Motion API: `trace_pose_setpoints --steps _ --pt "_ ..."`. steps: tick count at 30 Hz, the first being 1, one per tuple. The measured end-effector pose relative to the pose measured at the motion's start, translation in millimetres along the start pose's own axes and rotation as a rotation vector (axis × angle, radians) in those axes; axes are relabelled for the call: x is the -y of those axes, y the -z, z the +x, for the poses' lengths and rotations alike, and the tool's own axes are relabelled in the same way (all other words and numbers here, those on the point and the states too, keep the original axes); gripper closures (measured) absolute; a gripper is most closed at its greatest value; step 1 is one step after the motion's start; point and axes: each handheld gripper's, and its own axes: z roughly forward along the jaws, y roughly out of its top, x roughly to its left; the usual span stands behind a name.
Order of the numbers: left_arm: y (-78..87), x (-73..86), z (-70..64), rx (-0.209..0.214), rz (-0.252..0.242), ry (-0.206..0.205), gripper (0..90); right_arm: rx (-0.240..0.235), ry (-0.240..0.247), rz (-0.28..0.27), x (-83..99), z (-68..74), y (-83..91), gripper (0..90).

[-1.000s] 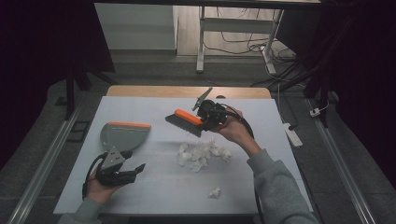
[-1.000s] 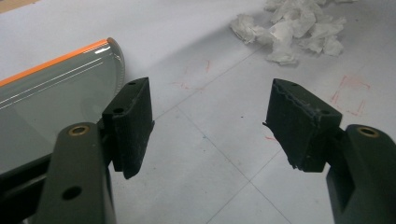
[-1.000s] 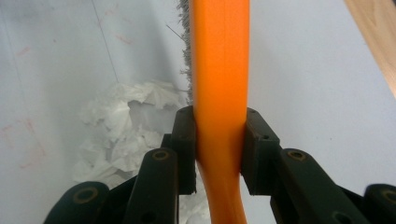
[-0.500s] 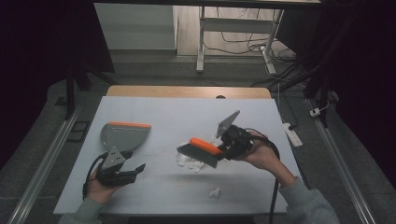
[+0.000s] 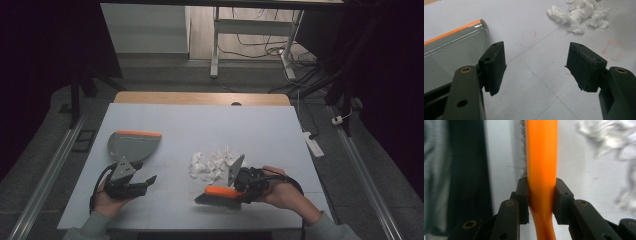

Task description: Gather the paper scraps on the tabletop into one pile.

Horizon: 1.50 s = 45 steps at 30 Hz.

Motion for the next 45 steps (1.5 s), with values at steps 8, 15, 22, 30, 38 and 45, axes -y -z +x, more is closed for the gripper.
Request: trace_pose_setpoints --steps 8,15,22,30,38,45 --pt "1.0 0.8 0.6 0.000 -0.004 0.003 32.7 0.182 -0.091 -0.017 -16.2 -48.7 -0.4 70.2" --pt "1.3 1.3 1.1 0.003 -0.003 0.003 32.7 0.219 -0.147 -0.146 -2.7 -50.7 25.8 70.1" --pt "0.8 0.5 -1.2 0.003 -0.002 -0.003 32.7 0.296 -0.419 -0.183 36.4 -56.5 43.2 70.1" --pt "-1.1 -0.1 -1.6 0.008 0.001 -0.005 32.7 0.274 -0.719 -0.028 74.6 -73.1 34.0 70.2" --pt "-2.0 -1.2 -2.7 0.012 0.003 -0.013 32.7 0.211 -0.749 -0.009 45.6 -90.9 14.8 70.2" --pt "-0.5 -0.2 -2.9 0.012 -0.002 -0.012 32.7 0.210 -0.714 -0.152 34.5 -87.2 27.4 70.2"
